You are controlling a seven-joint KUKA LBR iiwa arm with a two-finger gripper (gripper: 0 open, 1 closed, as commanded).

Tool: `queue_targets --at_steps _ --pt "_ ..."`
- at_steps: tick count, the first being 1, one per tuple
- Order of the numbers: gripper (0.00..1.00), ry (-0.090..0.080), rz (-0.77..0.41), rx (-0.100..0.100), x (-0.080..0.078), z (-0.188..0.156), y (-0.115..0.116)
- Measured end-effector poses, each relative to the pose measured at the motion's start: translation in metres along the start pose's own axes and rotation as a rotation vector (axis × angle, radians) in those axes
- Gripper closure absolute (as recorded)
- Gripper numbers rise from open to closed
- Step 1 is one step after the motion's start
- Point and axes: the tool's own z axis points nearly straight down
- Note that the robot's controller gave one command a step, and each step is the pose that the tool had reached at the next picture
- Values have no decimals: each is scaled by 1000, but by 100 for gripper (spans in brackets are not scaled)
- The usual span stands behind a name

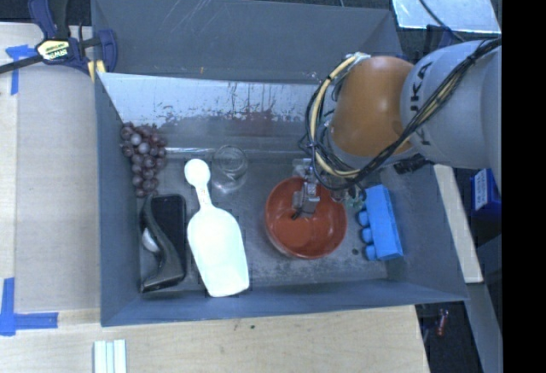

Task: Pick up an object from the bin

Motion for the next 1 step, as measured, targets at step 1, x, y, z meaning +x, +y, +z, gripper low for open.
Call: queue_targets --at_steps 1 --pt "100 0 -1 0 0 0 0"
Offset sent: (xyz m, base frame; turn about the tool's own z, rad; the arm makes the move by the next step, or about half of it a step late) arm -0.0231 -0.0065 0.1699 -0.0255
